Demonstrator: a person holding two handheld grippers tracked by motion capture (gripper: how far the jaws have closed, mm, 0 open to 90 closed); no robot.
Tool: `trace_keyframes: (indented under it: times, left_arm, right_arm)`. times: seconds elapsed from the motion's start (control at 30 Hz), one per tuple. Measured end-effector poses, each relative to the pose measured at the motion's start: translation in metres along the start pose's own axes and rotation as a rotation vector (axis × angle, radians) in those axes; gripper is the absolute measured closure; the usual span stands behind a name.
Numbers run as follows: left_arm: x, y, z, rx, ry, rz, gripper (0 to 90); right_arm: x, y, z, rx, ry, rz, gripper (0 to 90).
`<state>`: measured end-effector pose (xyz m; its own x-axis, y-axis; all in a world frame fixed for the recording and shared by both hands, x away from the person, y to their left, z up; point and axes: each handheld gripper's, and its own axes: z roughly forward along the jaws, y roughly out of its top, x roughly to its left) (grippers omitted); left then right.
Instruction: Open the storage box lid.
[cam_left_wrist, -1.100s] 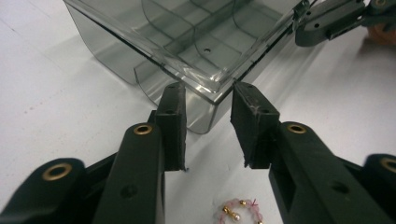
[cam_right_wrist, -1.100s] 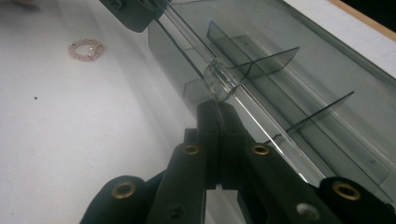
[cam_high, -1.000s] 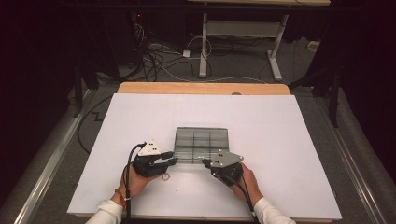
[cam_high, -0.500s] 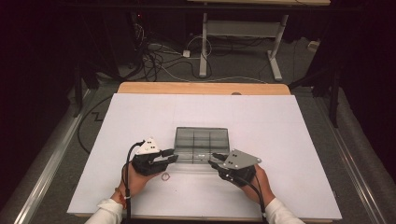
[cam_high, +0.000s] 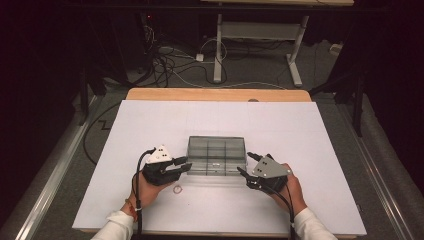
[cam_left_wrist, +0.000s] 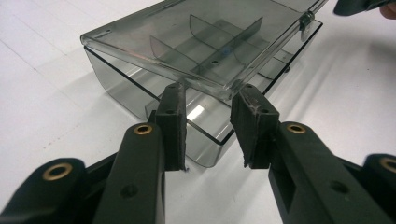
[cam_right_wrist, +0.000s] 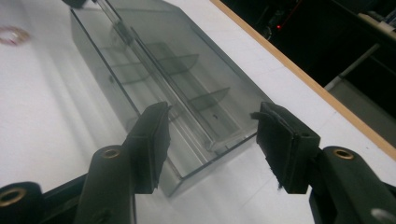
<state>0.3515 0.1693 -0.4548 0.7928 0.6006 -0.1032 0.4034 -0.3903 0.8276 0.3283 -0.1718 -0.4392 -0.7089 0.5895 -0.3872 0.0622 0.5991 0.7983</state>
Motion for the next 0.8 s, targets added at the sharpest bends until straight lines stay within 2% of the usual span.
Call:
trace_keyframes:
  times: [0.07, 0.13, 0.23, 0.27, 0.37, 0.47, 0.5, 0.57, 0.67, 0.8]
  left_arm:
    - [0.001, 0.0, 0.0, 0.0, 0.0, 0.003, 64.5]
    - [0.001, 0.0, 0.0, -0.003, 0.001, 0.002, 64.5]
    - [0.002, 0.002, -0.001, -0.007, 0.007, 0.01, 64.6]
    - [0.004, 0.004, -0.002, -0.008, 0.012, 0.014, 64.6]
    - [0.008, 0.008, -0.007, -0.029, 0.035, 0.007, 64.6]
    - [0.013, 0.012, -0.012, -0.04, 0.076, -0.001, 64.5]
    - [0.011, 0.013, -0.01, -0.072, 0.097, -0.026, 64.4]
    - [0.011, 0.017, -0.014, -0.067, 0.145, 0.012, 63.1]
    - [0.014, 0.024, -0.021, -0.062, 0.184, 0.046, 58.6]
    - [0.014, 0.035, -0.024, -0.063, 0.247, 0.104, 53.2]
  right_arm:
    - [0.0, -0.003, 0.005, 0.008, -0.027, -0.015, 47.5]
    - [-0.001, -0.006, 0.011, 0.018, -0.035, -0.01, 50.7]
    - [-0.002, -0.005, 0.016, -0.006, -0.049, -0.016, 58.1]
    - [-0.002, -0.004, 0.016, -0.017, -0.067, -0.028, 59.6]
    - [-0.003, 0.001, 0.013, -0.048, -0.104, -0.052, 66.7]
    - [-0.01, 0.003, 0.012, -0.056, -0.109, -0.041, 72.1]
    - [-0.011, 0.004, 0.012, -0.059, -0.111, -0.042, 72.8]
    - [-0.013, 0.005, 0.011, -0.065, -0.104, -0.035, 73.3]
    - [-0.013, 0.008, 0.011, -0.05, -0.11, -0.061, 73.8]
    - [-0.014, 0.01, 0.011, -0.041, -0.113, -0.063, 74.0]
